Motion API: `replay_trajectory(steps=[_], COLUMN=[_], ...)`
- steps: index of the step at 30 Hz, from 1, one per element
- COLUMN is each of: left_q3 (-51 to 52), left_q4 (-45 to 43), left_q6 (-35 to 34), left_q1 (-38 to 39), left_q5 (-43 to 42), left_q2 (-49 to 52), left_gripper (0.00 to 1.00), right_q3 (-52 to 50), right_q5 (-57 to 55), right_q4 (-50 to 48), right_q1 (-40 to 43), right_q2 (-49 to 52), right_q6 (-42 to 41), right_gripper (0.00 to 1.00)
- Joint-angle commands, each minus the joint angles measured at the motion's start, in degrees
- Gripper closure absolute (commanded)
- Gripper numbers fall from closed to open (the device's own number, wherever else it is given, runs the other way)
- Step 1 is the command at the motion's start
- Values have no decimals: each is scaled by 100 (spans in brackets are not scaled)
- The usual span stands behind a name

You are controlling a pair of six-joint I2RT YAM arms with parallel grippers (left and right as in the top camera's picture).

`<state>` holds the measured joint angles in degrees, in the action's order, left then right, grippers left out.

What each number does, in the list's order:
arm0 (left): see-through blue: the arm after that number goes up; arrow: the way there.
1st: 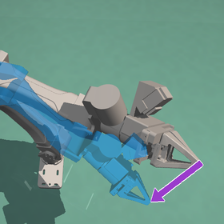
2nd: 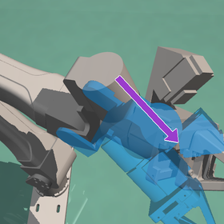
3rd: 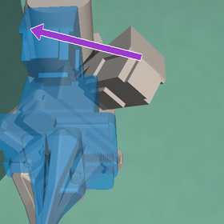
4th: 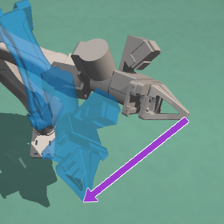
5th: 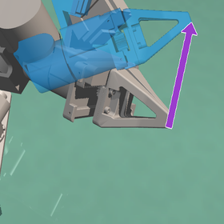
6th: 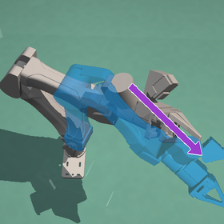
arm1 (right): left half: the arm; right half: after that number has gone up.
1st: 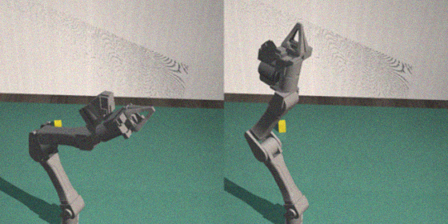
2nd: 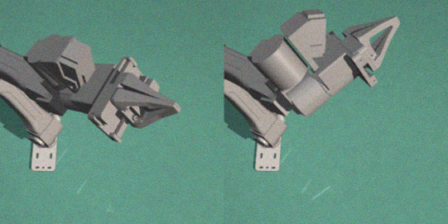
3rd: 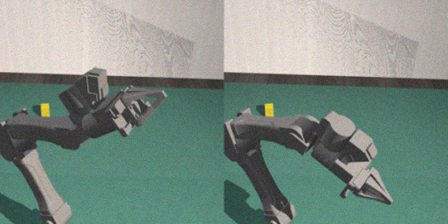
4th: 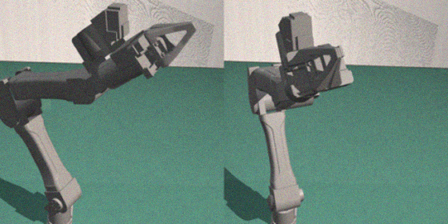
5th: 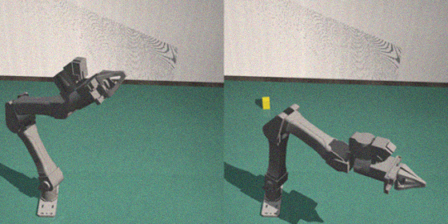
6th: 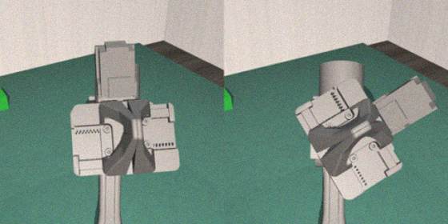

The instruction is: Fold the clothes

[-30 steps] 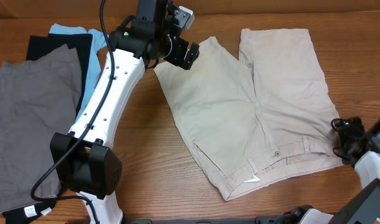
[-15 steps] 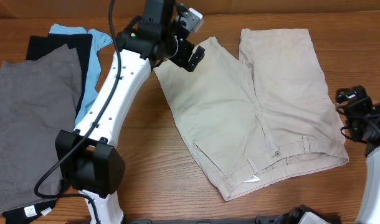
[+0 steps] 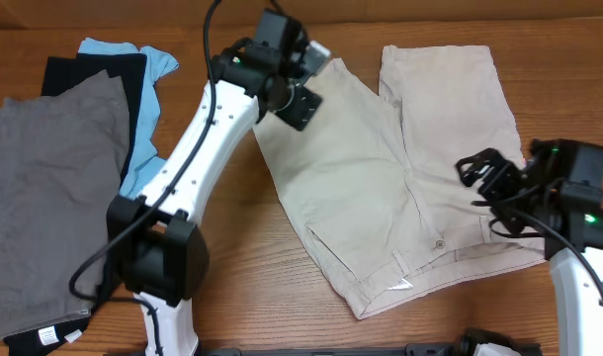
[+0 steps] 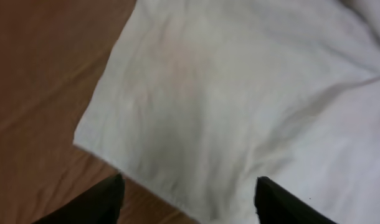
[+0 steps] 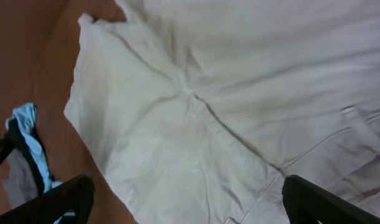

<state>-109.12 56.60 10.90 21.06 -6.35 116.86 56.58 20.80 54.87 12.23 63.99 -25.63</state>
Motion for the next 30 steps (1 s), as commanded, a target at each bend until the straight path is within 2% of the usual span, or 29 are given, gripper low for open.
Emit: replay_trajectory(steps=[1,8,15,18,25,27,30], left_q3=[9,9,9,11,11,11,11], left_q4=[76,-289,-525,-623,-765,-975,-1246], left_q6=[-424,-409,-629,-789,-1137,-1132,-1132], left_q1=[-321,-597,-774,-833,-839,-839,-815], left_q5=[59,-243,-203,-192,533,527,428], left_q2=[466,1185,1591,1698,1816,1840,1847], left_gripper=[35,37,35,40,41,48,71], right_q3=[118,118,114,114,111,101,76], right_q5=[15,-55,-79,-79,-79,-81,-85], right_q4=[-37,-42,11,11,13,-4,-35], right_q1=[-293,-457,-457,-457,-459,-463,-463], right_q2=[72,184,249,269,337,356,387], right_q6=[57,57,59,59,61,61,59], right_gripper=[0,0,0,0,0,0,0])
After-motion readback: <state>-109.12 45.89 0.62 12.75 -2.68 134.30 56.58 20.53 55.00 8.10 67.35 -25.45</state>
